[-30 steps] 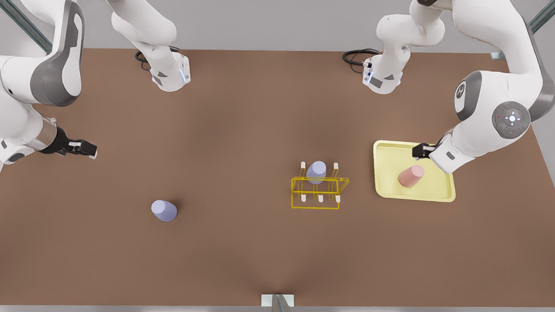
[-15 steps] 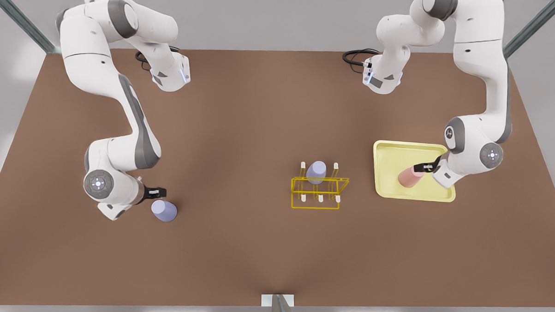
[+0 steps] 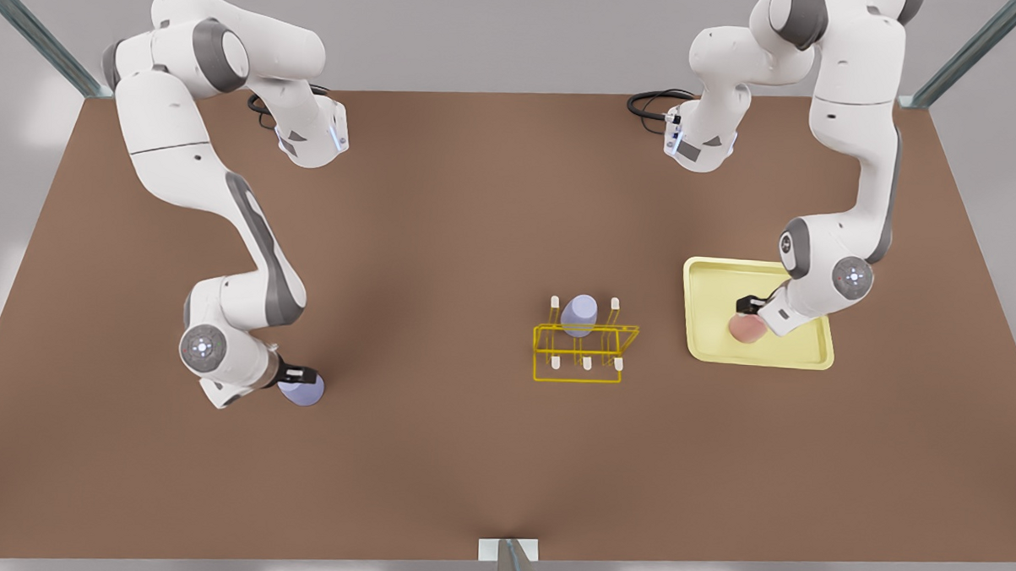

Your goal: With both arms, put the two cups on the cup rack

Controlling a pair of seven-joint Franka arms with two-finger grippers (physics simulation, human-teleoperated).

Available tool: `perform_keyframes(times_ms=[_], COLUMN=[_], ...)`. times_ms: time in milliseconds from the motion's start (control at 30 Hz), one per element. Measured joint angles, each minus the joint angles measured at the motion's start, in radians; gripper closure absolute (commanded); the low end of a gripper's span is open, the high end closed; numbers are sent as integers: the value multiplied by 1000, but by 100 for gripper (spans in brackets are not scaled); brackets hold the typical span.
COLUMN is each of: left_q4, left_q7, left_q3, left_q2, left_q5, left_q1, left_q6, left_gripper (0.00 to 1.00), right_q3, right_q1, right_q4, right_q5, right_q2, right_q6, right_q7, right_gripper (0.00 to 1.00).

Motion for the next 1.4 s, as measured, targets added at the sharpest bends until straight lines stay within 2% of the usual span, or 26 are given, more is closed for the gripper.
perform_keyframes(times_ms=[467, 533, 800, 900, 1000, 1233, 1400], left_q4=[-30, -29, -28, -28, -28, -22, -18], left_q7=[44, 43, 40, 39, 38, 35, 34], left_q3=[0, -2, -11, -13, -14, -34, -35], left_q2=[15, 19, 30, 29, 29, 20, -6], left_q5=[-1, -1, 0, 0, 0, -1, -1], left_q1=[2, 2, 1, 2, 2, 1, 0], left_q6=[59, 60, 62, 62, 62, 62, 27], left_gripper=[0, 7, 8, 12, 12, 13, 13], right_q3=[0, 0, 1, 2, 2, 1, 2], right_q1=[9, 8, 6, 5, 5, 2, 2], right_q4=[-18, -18, -22, -24, -28, -30, -32], right_q5=[-1, -1, -2, -4, -6, 0, 6], right_q2=[56, 59, 62, 61, 60, 57, 51], right_q6=[40, 43, 51, 54, 57, 62, 59], right_q7=[67, 73, 91, 96, 100, 103, 101], right_gripper=[0, 0, 0, 0, 4, 24, 27])
